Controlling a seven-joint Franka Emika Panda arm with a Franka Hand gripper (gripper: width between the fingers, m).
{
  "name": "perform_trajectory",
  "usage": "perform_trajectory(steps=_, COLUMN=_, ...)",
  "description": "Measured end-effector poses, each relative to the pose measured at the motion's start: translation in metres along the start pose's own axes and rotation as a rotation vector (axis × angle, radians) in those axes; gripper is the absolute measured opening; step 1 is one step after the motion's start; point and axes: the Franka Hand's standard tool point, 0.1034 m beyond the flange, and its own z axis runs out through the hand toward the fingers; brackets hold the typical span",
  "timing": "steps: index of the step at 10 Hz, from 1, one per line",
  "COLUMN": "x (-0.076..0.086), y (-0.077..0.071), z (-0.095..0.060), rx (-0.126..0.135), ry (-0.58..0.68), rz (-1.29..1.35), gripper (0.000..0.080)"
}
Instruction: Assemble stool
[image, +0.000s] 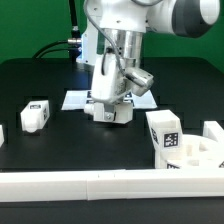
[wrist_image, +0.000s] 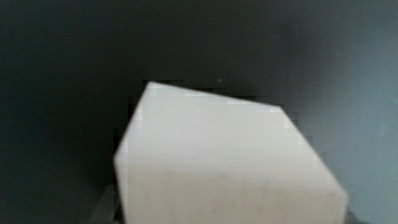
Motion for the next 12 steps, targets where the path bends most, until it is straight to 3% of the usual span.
perform_trajectory(steps=2, x=0.009, y=0.000, z=0.000, rx=0.004, ry=0.011, rz=0.109, gripper=0.0311)
perform_trajectory(steps=4, x=0.016, y=0.004, z=-0.003, rx=0.029, ry=0.029, rz=0.392, gripper=0.0311)
perform_trajectory(steps=6, x=0.010, y=-0.010, z=-0.012, rx=0.132, ry=0.054, rz=0.673, gripper=0.0311)
perform_trajectory(steps=7, x=0.000, y=-0.019, z=-0.015, rx=0.198, ry=0.065, rz=0.804, gripper=0.0311)
perform_trajectory(steps=8, x=-0.015, y=-0.027, z=-0.014, rx=0.195, ry=0.037, rz=0.850, gripper=0.0312)
perform_trajectory(steps=9, x=-0.019, y=-0.031, z=-0.014, rx=0.193, ry=0.025, rz=0.833, gripper=0.0312)
perform_trajectory(steps=11, x=-0.014, y=-0.033, z=-0.012, rx=0.183, ry=0.029, rz=0.793, gripper=0.0319)
perform_trajectory(steps=12, x=-0.012, y=-0.034, z=-0.012, rx=0.183, ry=0.032, rz=0.775, gripper=0.0491)
